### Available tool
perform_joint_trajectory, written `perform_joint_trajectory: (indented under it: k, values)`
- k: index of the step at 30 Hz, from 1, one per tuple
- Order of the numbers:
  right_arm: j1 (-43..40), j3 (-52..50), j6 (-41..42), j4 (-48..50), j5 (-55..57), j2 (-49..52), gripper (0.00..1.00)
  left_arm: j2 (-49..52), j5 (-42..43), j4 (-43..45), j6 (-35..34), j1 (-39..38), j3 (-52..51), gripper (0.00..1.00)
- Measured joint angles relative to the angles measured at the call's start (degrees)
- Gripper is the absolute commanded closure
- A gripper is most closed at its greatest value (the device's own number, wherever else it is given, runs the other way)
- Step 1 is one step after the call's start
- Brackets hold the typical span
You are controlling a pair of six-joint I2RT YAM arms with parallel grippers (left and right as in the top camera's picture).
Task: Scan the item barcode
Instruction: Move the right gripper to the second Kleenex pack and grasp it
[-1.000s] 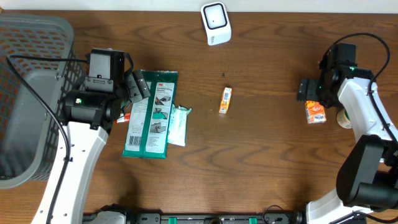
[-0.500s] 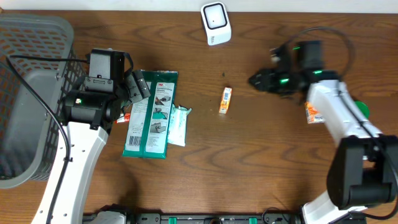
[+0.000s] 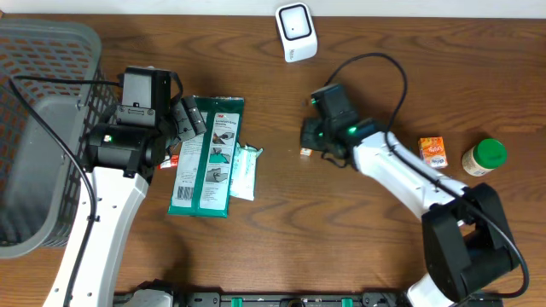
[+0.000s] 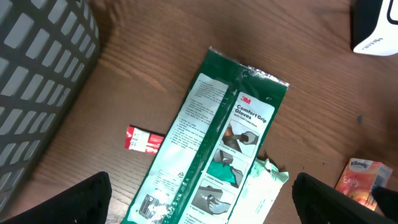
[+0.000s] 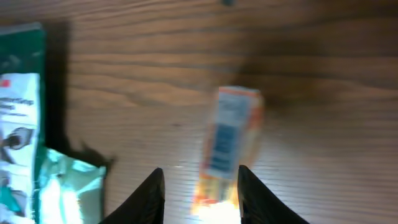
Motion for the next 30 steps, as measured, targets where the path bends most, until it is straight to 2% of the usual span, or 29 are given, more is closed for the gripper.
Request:
perform_joint_trajectory:
  k: [5, 9, 12, 21, 25, 30]
  values:
    - [2.8, -1.6, 2.7, 3.3, 1.1, 0.1, 0.74, 0.0, 0.0, 0.0, 0.0, 0.0, 0.0, 0.07]
    - [2.9, -1.9, 0.9, 7.0, 0.3, 0.1, 0.64, 0.0, 0.0, 0.0, 0.0, 0.0, 0.0, 0.07]
    - [2.5, -1.9, -1.0, 7.3, -0.4, -0.3, 0.66, 0.0, 0.0, 0.0, 0.0, 0.0, 0.0, 0.07]
    - [-2.9, -1.9, -2.0, 0.7, -0.8, -4.3, 0.76, 0.0, 0.0, 0.0, 0.0, 0.0, 0.0, 0.07]
    - [-5.2, -1.9, -2.1, -0.8, -0.7, -4.3, 0.99, 0.0, 0.0, 0.0, 0.0, 0.0, 0.0, 0.07]
    - [-6.1, -1.9, -1.3, -3.4, -0.2, -4.3, 0.99, 0.0, 0.0, 0.0, 0.0, 0.0, 0.0, 0.07]
